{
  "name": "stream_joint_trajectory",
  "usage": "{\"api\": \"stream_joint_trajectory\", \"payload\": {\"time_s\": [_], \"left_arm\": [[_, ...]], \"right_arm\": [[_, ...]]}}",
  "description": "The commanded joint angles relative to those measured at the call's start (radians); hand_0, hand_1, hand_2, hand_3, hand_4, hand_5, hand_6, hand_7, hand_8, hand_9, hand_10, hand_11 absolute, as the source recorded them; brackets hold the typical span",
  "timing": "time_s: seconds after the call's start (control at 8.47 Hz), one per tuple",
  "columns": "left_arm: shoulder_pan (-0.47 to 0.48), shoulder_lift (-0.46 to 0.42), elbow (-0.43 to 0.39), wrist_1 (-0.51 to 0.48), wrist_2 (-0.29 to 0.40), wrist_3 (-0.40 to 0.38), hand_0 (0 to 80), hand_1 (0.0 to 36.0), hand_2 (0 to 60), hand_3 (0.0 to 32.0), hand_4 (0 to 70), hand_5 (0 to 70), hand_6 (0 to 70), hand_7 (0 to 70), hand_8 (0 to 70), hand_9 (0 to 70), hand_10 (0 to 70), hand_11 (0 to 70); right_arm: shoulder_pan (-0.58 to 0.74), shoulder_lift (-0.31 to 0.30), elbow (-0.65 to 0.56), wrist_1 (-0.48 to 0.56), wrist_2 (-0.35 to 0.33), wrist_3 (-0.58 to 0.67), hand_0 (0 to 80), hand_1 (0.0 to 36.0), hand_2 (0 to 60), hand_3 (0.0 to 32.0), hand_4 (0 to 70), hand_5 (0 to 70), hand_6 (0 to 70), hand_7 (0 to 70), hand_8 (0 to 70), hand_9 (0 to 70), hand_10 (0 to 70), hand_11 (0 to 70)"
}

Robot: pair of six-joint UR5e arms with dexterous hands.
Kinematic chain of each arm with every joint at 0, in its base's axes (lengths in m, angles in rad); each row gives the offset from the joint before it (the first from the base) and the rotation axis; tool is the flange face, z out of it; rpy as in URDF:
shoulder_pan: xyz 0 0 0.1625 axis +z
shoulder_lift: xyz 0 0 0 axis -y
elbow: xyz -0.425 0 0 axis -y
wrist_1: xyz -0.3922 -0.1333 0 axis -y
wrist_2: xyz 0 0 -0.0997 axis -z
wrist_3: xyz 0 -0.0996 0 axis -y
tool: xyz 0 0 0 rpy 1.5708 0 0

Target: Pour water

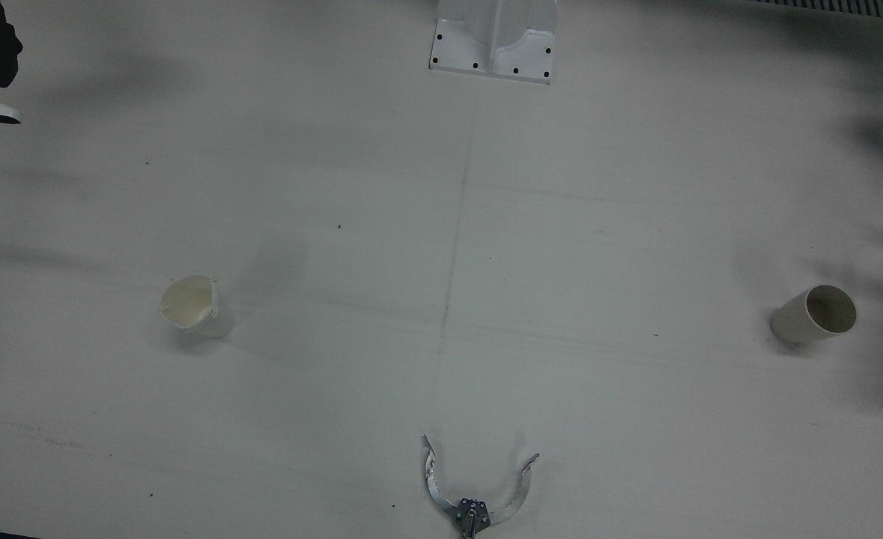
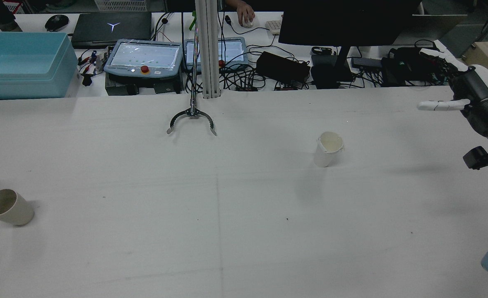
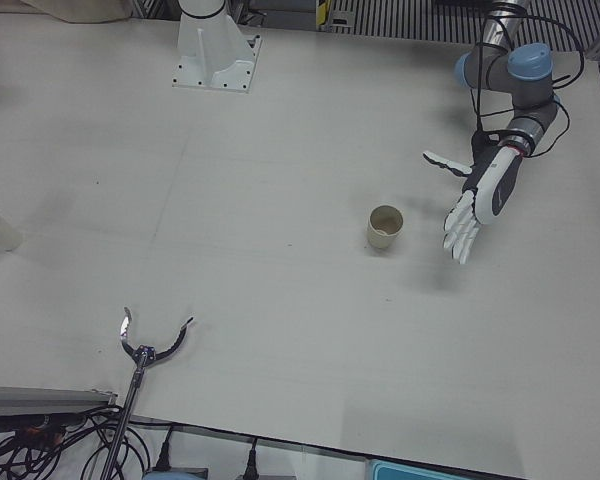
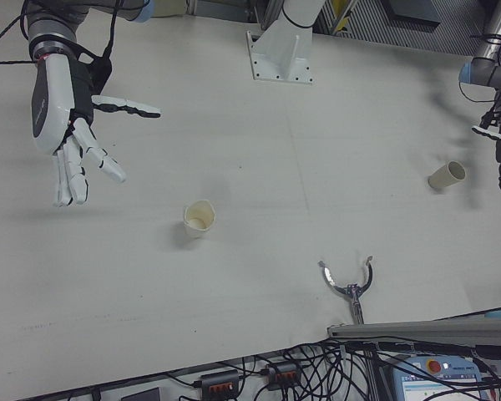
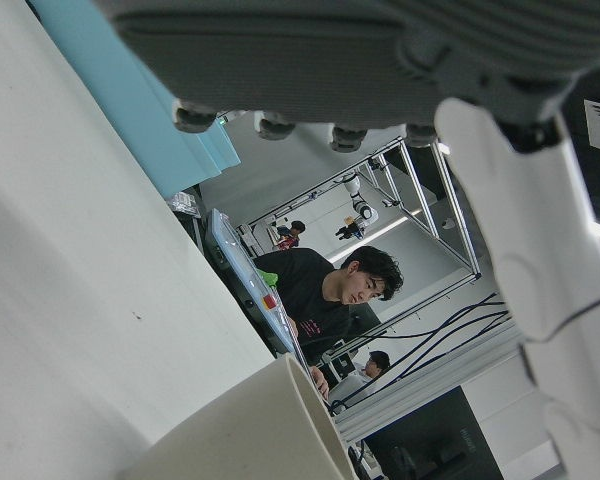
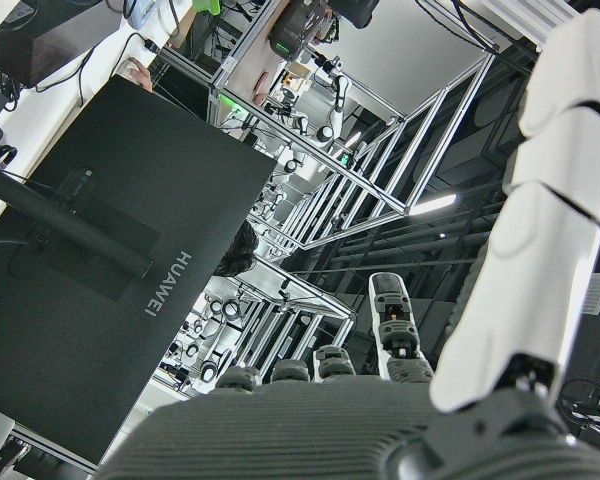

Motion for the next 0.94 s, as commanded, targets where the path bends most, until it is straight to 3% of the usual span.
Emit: {"api": "stream_joint_trajectory", "payload": {"time_s": [0.0, 0.12, 0.24, 0.59, 0.83], "left_arm": [[0.031, -0.040, 0.039, 0.002, -0.003, 0.012, 48.7, 9.2, 0.0, 12.8, 7.1, 3.5, 0.0, 4.4, 0.0, 0.0, 0.0, 0.0], [0.039, -0.049, 0.042, 0.015, -0.003, 0.012, 47.7, 8.7, 0.0, 8.8, 10.5, 2.5, 0.0, 4.0, 0.0, 0.0, 0.0, 0.0], [0.041, -0.082, 0.078, 0.020, -0.003, 0.007, 47.9, 9.0, 0.0, 9.0, 10.5, 2.1, 0.0, 4.8, 0.0, 0.0, 0.0, 0.0], [0.082, -0.116, 0.106, 0.023, -0.003, 0.001, 48.7, 10.1, 0.0, 14.2, 7.2, 3.6, 0.0, 6.1, 0.0, 0.0, 0.0, 0.3], [0.090, -0.116, 0.117, 0.022, -0.004, 0.006, 49.4, 10.6, 0.0, 14.6, 7.2, 4.6, 0.0, 6.4, 0.0, 0.0, 0.0, 0.5]], "right_arm": [[-0.002, 0.000, -0.012, 0.000, 0.000, -0.002, 49.3, 15.8, 8.8, 0.0, 10.7, 13.1, 0.9, 7.3, 0.0, 0.8, 0.0, 0.0], [-0.004, 0.000, -0.026, 0.000, 0.001, 0.003, 49.3, 15.8, 8.6, 0.0, 10.7, 12.8, 0.8, 7.1, 0.0, 0.8, 0.0, 0.0], [-0.002, 0.000, -0.027, 0.000, 0.001, 0.003, 49.1, 15.5, 8.5, 0.0, 10.7, 12.8, 0.8, 7.0, 0.0, 0.9, 0.0, 0.0], [-0.002, 0.000, -0.032, 0.000, 0.001, 0.005, 48.8, 15.2, 8.4, 0.0, 10.3, 12.6, 0.6, 6.1, 0.0, 0.9, 0.0, 0.0], [-0.004, 0.000, -0.033, 0.000, 0.001, 0.003, 48.4, 14.8, 8.5, 0.0, 10.1, 12.3, 0.4, 5.4, 0.0, 1.0, 0.0, 0.0]]}}
